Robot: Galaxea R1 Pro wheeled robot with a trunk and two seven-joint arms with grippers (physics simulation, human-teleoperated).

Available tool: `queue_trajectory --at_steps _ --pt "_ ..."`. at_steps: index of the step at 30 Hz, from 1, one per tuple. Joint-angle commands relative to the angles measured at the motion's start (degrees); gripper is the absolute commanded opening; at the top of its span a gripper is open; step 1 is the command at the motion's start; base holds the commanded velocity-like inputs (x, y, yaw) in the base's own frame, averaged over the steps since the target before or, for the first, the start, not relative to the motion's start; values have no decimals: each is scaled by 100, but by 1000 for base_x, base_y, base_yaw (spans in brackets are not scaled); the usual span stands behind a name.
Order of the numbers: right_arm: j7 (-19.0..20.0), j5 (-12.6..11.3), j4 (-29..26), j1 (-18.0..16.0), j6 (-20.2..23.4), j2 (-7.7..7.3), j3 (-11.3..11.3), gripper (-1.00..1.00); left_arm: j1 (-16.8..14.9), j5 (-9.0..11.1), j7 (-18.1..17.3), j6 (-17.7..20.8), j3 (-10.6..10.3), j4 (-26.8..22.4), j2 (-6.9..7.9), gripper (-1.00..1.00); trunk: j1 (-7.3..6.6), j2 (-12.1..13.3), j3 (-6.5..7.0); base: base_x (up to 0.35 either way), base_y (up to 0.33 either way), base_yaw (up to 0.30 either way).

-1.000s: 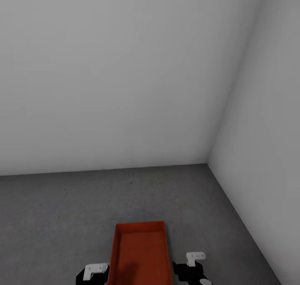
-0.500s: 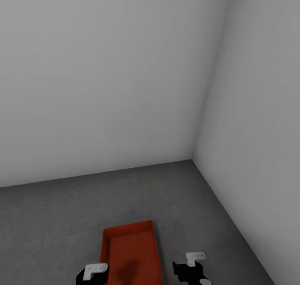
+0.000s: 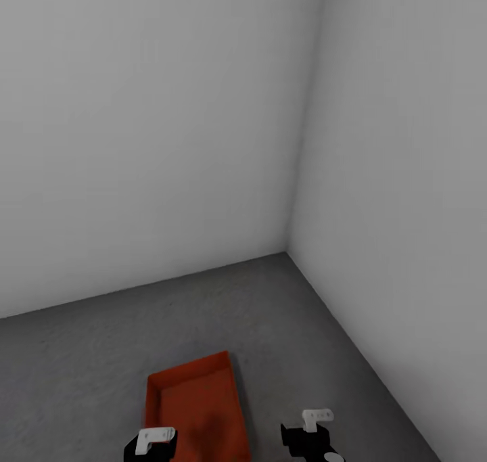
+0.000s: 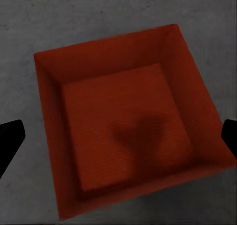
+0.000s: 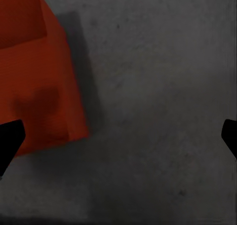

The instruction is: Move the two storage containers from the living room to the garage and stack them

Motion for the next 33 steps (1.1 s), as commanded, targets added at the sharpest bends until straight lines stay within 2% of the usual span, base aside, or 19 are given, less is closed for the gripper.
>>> queue_trajectory --at_steps 1,18,33 --pt "-9 3 8 -6 -19 1 8 100 -2 3 -11 -17 21 3 -2 100 -3 -3 -3 -300 0 -266" --pt "-6 6 8 -5 -22 1 8 100 -2 3 -15 -17 21 4 -2 100 -3 -3 39 -295 0 -266" --pt "-6 3 7 -5 -22 1 8 100 -2 3 -15 -17 21 3 1 100 -3 -3 79 -57 0 -266"
